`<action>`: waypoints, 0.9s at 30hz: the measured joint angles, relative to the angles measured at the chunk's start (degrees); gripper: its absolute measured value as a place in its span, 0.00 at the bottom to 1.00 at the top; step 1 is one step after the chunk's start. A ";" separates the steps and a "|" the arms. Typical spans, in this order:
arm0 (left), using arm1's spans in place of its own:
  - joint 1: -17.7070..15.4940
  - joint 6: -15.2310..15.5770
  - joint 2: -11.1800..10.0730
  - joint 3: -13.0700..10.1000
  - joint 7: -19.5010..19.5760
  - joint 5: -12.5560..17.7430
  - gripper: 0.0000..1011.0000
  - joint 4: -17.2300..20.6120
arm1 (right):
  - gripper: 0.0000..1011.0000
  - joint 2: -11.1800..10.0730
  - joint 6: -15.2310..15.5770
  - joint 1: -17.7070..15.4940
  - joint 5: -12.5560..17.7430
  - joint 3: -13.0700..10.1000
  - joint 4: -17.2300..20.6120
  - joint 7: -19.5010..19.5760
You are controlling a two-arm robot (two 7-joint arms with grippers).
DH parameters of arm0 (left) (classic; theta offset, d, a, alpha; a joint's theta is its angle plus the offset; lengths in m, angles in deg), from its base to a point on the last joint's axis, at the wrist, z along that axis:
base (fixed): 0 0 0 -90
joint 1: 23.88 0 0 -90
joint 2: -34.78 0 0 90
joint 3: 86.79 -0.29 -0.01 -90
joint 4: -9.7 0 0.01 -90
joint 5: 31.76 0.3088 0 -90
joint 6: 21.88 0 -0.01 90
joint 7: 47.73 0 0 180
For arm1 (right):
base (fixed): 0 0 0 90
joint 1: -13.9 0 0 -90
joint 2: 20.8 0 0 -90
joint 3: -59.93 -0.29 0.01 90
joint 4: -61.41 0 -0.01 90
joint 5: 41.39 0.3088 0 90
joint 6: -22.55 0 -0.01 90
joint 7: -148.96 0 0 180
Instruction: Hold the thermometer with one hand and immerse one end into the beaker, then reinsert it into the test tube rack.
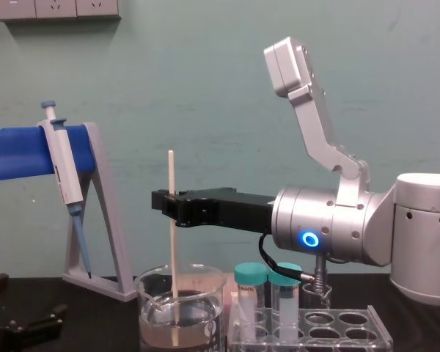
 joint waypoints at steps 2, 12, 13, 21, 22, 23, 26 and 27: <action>0.00 0.00 0.00 0.00 0.00 0.00 0.99 0.00 | 0.05 -0.01 0.00 -0.13 -0.18 -0.21 0.00 -0.05; 0.00 0.00 0.00 0.00 0.00 0.00 0.99 0.00 | 0.05 -0.41 0.95 -1.29 -1.05 -1.46 1.39 -0.56; 0.00 0.00 0.00 0.00 0.00 0.00 0.99 0.00 | 0.05 -0.50 1.02 -1.42 -1.11 -1.52 1.61 -0.61; 0.00 0.00 0.00 0.00 0.00 0.00 0.99 0.00 | 0.05 -0.98 1.31 -2.18 -1.52 -1.93 2.92 -0.84; 0.00 0.00 0.00 0.00 0.00 0.00 0.99 0.00 | 0.05 -1.02 1.28 -2.26 -1.63 -1.99 3.00 -0.85; 0.00 0.00 0.00 0.00 0.00 0.00 0.99 0.00 | 0.05 -1.02 1.28 -2.26 -1.63 -2.00 3.01 -0.85; 0.00 0.00 0.00 0.00 0.00 0.00 0.99 0.00 | 0.05 -1.01 1.28 -2.25 -1.63 -2.00 3.01 -0.85; 0.00 0.00 0.00 0.00 0.00 0.00 0.99 0.00 | 0.05 -1.02 1.28 -2.25 -1.63 -2.00 3.01 -0.85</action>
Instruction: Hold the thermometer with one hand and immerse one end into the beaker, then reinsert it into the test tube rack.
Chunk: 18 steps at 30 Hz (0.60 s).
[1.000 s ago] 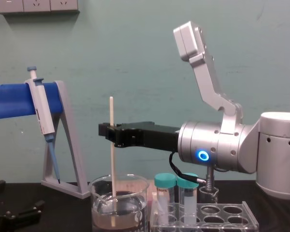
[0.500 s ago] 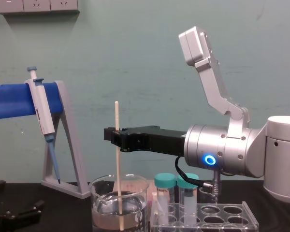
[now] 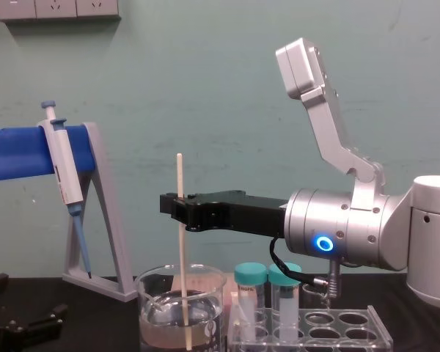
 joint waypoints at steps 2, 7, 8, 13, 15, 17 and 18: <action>0.00 0.00 0.00 0.00 0.00 0.00 0.99 0.00 | 0.05 0.01 0.00 0.02 0.01 0.00 0.00 0.00; 0.00 0.00 0.00 0.00 0.00 0.00 0.99 0.00 | 0.05 0.03 0.00 0.03 0.05 0.02 -0.02 0.00; 0.00 0.00 0.00 0.00 0.00 0.00 0.99 0.00 | 0.05 0.03 0.00 0.04 0.06 0.02 -0.03 0.00; 0.00 0.00 0.00 0.00 0.00 0.00 0.99 0.00 | 0.05 0.04 0.01 0.07 0.08 0.05 -0.05 0.01; 0.00 0.00 0.00 0.00 0.00 0.00 0.99 0.00 | 0.05 0.04 0.01 0.07 0.09 0.05 -0.06 0.02; 0.00 0.00 0.00 0.00 0.00 0.00 0.99 0.00 | 0.05 0.04 0.01 0.09 0.10 0.07 -0.08 0.02; 0.00 0.00 0.00 0.00 0.00 0.00 0.99 0.00 | 0.05 0.04 0.01 0.09 0.10 0.07 -0.08 0.03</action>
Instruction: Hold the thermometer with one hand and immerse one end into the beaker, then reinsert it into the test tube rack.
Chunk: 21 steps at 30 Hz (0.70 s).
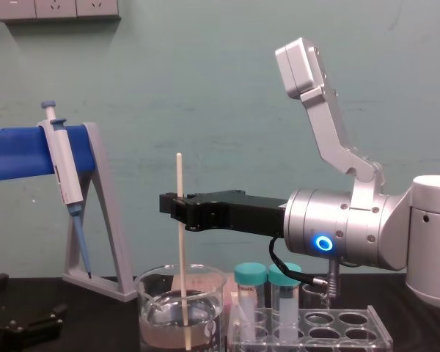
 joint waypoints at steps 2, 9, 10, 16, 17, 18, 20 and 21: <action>0.00 0.00 0.00 0.00 0.00 0.00 0.99 0.00 | 0.05 0.00 0.00 0.01 0.00 0.01 -0.01 0.00; 0.00 0.00 0.00 0.00 0.00 0.00 0.99 0.00 | 0.05 0.00 0.04 0.03 0.03 0.03 -0.03 0.01; 0.00 0.00 0.00 0.00 0.00 0.00 0.99 0.00 | 0.05 0.00 0.04 0.03 0.03 0.03 -0.03 0.02; 0.00 0.00 0.00 0.00 0.00 0.00 0.99 0.00 | 0.05 0.00 0.04 0.03 0.04 0.03 -0.03 0.02; 0.00 0.00 0.00 0.00 0.00 0.00 0.99 0.00 | 0.05 0.00 0.04 0.03 0.04 0.03 -0.03 0.02; 0.00 0.00 0.00 0.00 0.00 0.00 0.99 0.00 | 0.05 0.00 0.04 0.03 0.04 0.03 -0.03 0.03; 0.00 0.00 0.00 0.00 0.00 0.00 0.99 0.00 | 0.05 0.00 0.04 0.03 0.04 0.03 -0.03 0.03; 0.00 0.00 0.00 0.00 0.00 0.00 0.99 0.00 | 0.05 0.00 0.04 0.03 0.04 0.03 -0.03 0.02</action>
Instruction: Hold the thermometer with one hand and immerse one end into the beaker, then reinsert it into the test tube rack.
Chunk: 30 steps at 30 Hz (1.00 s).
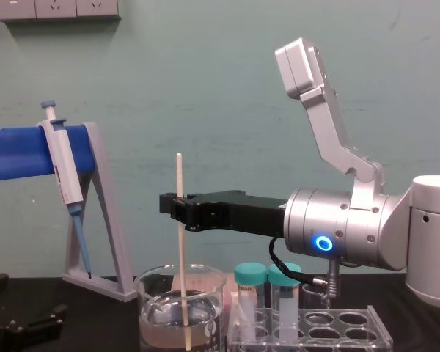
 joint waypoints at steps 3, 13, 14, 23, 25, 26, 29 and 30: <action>0.00 0.00 0.00 0.00 0.00 0.00 0.99 0.00 | 0.05 0.00 0.00 0.00 0.00 0.00 0.00 0.00; 0.00 0.00 0.00 0.00 0.00 0.00 0.99 0.00 | 0.05 0.00 0.00 0.00 0.00 0.00 0.00 0.00; 0.00 0.00 0.00 0.00 0.00 0.00 0.99 0.00 | 0.05 0.00 0.00 0.00 0.00 0.00 0.00 0.00; 0.00 0.00 0.00 0.00 0.00 0.00 0.99 0.00 | 0.05 0.00 -0.01 0.00 0.00 0.00 0.00 0.00; 0.00 0.00 0.00 0.00 0.00 0.00 0.99 0.00 | 0.05 0.00 0.00 0.00 0.01 0.00 0.00 0.00; 0.00 0.00 0.00 0.00 0.00 0.00 0.99 0.00 | 0.05 0.00 0.00 0.00 0.01 0.00 0.00 0.00; 0.00 0.00 0.00 0.00 0.00 0.00 0.99 0.00 | 0.05 0.00 -0.01 0.00 0.00 0.00 0.00 0.00; 0.00 0.00 0.00 0.00 0.00 0.00 0.99 0.00 | 0.05 0.00 0.00 0.00 0.01 -0.01 0.00 0.01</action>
